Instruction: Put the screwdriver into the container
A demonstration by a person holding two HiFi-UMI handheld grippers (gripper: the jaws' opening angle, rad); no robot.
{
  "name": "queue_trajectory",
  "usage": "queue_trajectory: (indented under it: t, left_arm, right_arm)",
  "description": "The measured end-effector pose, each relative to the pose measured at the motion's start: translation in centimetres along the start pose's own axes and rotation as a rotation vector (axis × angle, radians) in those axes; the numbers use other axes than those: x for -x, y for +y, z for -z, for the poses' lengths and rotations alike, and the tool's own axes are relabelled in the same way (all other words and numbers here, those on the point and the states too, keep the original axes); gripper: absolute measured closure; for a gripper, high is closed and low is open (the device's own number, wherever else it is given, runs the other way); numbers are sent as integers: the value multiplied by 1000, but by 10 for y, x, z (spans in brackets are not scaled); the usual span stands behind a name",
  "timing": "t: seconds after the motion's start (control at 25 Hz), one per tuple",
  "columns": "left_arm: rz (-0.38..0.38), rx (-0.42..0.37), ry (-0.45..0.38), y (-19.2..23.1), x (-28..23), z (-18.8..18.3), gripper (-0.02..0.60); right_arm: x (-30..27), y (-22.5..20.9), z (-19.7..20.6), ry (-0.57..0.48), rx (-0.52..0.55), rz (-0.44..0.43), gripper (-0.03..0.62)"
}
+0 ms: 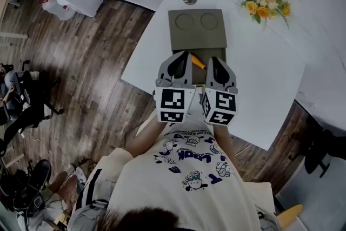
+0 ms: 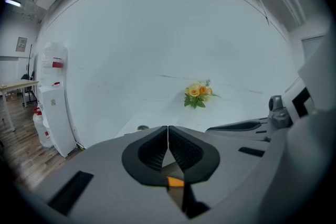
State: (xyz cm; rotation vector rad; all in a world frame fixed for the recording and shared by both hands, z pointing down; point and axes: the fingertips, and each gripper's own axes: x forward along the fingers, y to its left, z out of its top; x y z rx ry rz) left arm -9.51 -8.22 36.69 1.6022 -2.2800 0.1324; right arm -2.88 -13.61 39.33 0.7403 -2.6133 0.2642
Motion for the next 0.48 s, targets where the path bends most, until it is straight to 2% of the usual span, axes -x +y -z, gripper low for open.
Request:
queue_trajectory:
  t: [0.48]
  left_arm:
    - [2, -2, 5, -2, -7, 1, 561]
  right_arm:
    - [-4, -3, 0, 5, 8, -6, 556]
